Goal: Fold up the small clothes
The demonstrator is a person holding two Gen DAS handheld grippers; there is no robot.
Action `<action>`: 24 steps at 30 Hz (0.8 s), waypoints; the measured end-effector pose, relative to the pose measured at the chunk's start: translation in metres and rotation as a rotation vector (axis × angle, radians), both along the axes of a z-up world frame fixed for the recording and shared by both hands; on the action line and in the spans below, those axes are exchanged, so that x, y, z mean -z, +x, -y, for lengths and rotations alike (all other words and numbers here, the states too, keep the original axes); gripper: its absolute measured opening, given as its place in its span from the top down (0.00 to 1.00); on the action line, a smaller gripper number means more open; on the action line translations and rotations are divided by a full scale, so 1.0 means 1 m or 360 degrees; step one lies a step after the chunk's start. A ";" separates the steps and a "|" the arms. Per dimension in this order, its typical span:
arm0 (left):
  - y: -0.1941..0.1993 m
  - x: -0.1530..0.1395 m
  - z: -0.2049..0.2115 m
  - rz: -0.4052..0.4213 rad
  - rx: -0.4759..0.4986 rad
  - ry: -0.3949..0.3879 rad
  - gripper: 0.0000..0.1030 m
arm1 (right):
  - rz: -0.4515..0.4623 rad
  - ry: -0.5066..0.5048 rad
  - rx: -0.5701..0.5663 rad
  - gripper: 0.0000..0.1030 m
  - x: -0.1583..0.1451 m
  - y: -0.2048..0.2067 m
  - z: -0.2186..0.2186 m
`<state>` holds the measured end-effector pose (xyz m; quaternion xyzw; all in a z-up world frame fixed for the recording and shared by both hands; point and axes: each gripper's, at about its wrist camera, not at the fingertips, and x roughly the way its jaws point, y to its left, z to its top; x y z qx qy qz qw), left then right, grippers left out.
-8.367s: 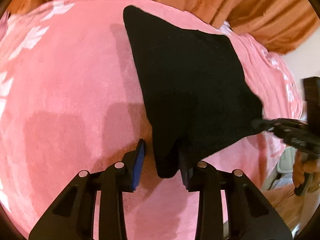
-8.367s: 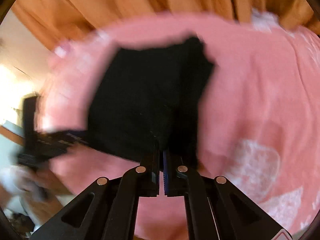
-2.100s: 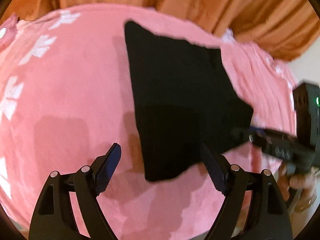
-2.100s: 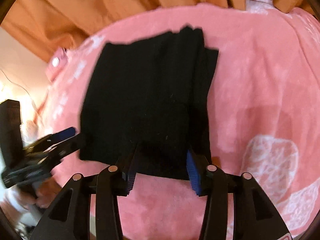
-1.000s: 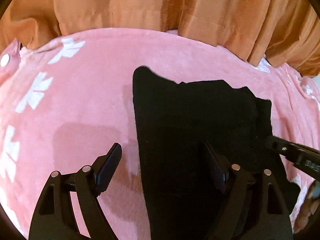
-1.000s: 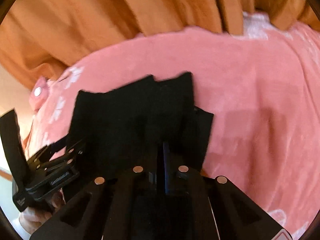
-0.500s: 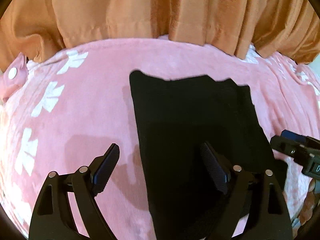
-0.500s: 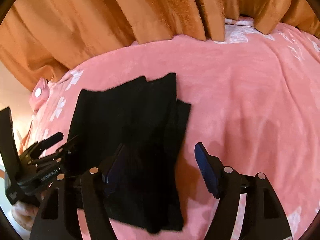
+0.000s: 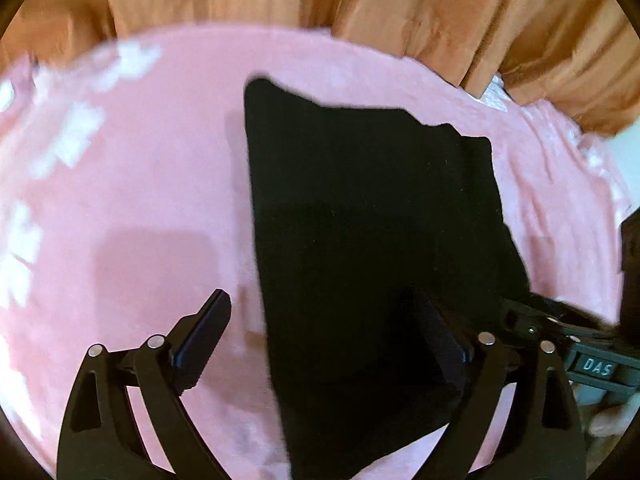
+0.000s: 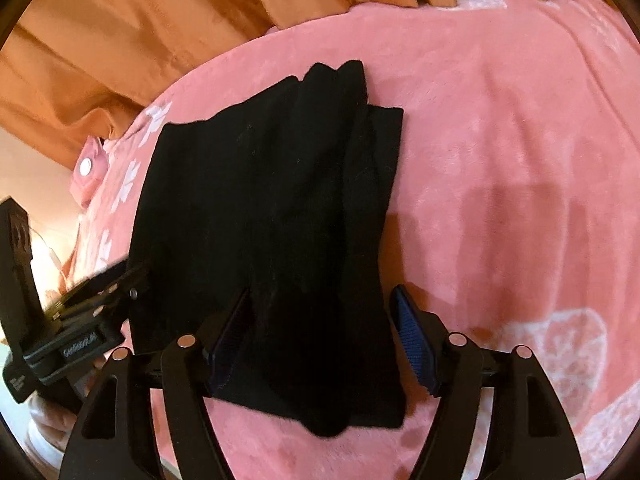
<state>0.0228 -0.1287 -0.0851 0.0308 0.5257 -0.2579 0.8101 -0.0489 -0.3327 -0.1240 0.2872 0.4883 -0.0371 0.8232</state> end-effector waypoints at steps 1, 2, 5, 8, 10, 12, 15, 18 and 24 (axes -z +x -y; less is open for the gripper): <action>0.009 0.009 -0.004 -0.0128 -0.0031 -0.0082 0.11 | 0.0013 0.0025 0.0012 0.27 0.000 0.002 0.002; 0.014 0.014 -0.007 -0.0192 -0.0067 -0.0147 0.07 | 0.0024 0.0056 0.0024 0.27 0.001 0.005 0.004; 0.024 0.012 -0.009 -0.0216 -0.0072 -0.0242 0.17 | 0.0035 0.0088 0.0012 0.30 0.001 0.010 0.006; 0.028 0.004 -0.007 -0.0241 0.0015 -0.0323 0.65 | 0.0070 0.0117 -0.0039 0.74 -0.013 0.015 0.000; 0.033 -0.013 -0.009 -0.0251 0.0065 -0.0415 0.74 | 0.0159 0.0066 -0.0056 0.82 -0.035 0.016 -0.007; 0.033 -0.040 -0.012 -0.0177 0.0109 -0.0488 0.76 | 0.0318 0.0000 -0.0081 0.83 -0.073 0.015 -0.021; 0.023 -0.114 -0.030 0.0060 0.0217 -0.0633 0.76 | 0.0624 -0.0097 -0.0098 0.84 -0.139 0.002 -0.040; 0.008 -0.190 -0.057 0.0335 0.0294 -0.0732 0.76 | 0.0965 -0.0086 -0.0078 0.84 -0.202 -0.021 -0.050; -0.016 -0.300 -0.092 0.0680 0.0375 -0.0770 0.74 | 0.1373 -0.0054 -0.0150 0.84 -0.294 -0.048 -0.079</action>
